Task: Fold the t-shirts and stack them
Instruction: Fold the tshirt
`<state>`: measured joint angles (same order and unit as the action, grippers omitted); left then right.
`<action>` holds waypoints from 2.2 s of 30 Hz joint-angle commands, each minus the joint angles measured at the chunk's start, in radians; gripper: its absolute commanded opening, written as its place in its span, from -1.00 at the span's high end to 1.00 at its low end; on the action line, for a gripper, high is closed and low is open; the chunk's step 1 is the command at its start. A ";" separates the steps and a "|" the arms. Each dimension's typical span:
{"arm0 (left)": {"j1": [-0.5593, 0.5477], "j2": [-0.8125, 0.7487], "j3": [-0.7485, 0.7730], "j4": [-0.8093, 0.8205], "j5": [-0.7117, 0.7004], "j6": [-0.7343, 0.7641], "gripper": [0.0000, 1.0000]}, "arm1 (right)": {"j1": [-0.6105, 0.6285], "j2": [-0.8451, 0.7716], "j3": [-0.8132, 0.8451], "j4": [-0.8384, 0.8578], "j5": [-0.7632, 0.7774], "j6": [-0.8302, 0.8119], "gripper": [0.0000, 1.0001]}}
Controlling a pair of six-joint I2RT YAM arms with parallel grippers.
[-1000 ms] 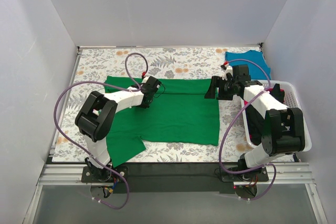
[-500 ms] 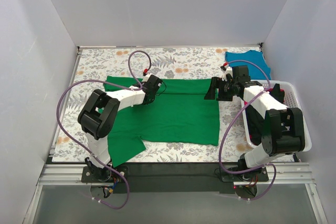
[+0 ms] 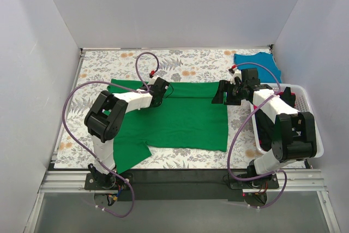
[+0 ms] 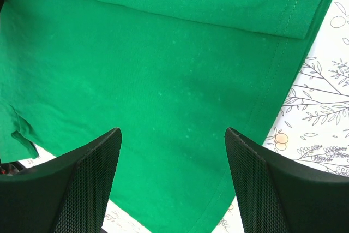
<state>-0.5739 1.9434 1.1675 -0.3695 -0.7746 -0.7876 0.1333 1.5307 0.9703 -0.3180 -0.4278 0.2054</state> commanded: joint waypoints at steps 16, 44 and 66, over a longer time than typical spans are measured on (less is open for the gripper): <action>0.025 0.023 0.038 0.063 -0.048 0.036 0.47 | 0.005 0.037 0.030 0.011 -0.066 -0.011 -0.64; 0.012 0.054 0.366 -0.578 0.440 -0.243 0.88 | 0.003 0.075 0.068 -0.006 -0.072 -0.018 -0.63; 0.417 -0.378 -0.018 -0.287 0.690 -0.556 -0.10 | 0.006 0.115 0.146 -0.010 -0.084 0.000 -0.56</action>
<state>-0.2878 1.6802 1.2861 -0.7860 -0.1905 -1.2324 0.1333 1.6352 1.0798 -0.3336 -0.4820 0.2062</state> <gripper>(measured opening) 0.569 0.785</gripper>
